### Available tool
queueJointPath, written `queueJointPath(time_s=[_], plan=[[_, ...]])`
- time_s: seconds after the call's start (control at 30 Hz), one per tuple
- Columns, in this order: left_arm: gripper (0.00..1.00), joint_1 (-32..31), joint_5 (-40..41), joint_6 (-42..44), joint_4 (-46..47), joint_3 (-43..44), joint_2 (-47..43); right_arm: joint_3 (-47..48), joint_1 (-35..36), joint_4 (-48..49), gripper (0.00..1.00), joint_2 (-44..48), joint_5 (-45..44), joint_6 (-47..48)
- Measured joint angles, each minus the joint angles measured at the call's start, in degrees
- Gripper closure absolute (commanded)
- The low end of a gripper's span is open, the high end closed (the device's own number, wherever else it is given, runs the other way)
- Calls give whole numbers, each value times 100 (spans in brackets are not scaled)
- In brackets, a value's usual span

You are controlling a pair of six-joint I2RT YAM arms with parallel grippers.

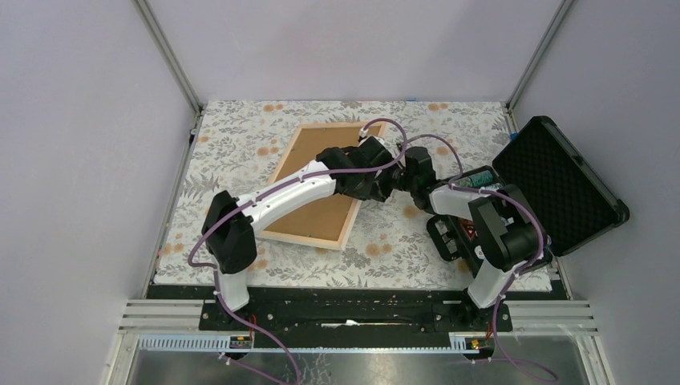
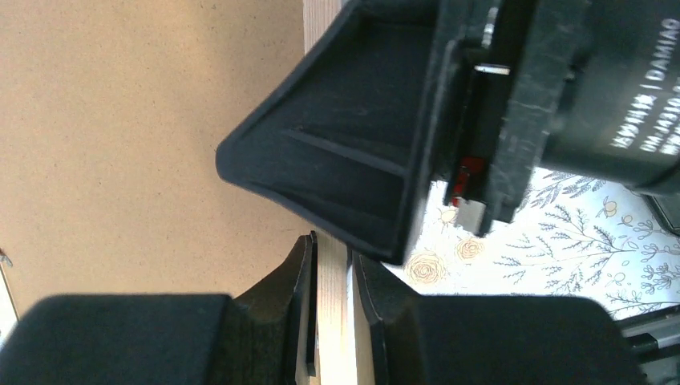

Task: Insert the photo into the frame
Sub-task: Turn over the photo frame at the center of the board.

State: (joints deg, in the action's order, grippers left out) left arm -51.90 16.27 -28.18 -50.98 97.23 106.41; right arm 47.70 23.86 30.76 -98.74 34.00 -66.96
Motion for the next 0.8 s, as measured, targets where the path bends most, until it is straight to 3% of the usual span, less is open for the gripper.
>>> queueJointPath(time_s=[0.23, 0.37, 0.4, 0.53, 0.6, 0.67, 0.8], plan=[[100, 0, 0, 120, -31, -28, -216, 293, 214, 129, 82, -164, -208, -485], [100, 24, 72, 234, -223, 116, -243, 501, 302, -251, 99, -149, -396, -599], [96, 31, 94, 254, -271, 160, -243, 584, 330, -363, 100, -136, -446, -584], [56, 52, 170, 295, -439, 302, -282, 876, 391, -835, 100, -94, -570, -570], [30, 55, 173, 293, -531, 382, -323, 970, 424, -1117, 100, -22, -726, -555], [14, 22, 144, 382, -577, 422, -455, 994, 452, -1403, 100, 72, -931, -509], [4, -98, 114, 426, -713, 529, -844, 1097, 463, -2059, 100, 369, -1263, -481]])
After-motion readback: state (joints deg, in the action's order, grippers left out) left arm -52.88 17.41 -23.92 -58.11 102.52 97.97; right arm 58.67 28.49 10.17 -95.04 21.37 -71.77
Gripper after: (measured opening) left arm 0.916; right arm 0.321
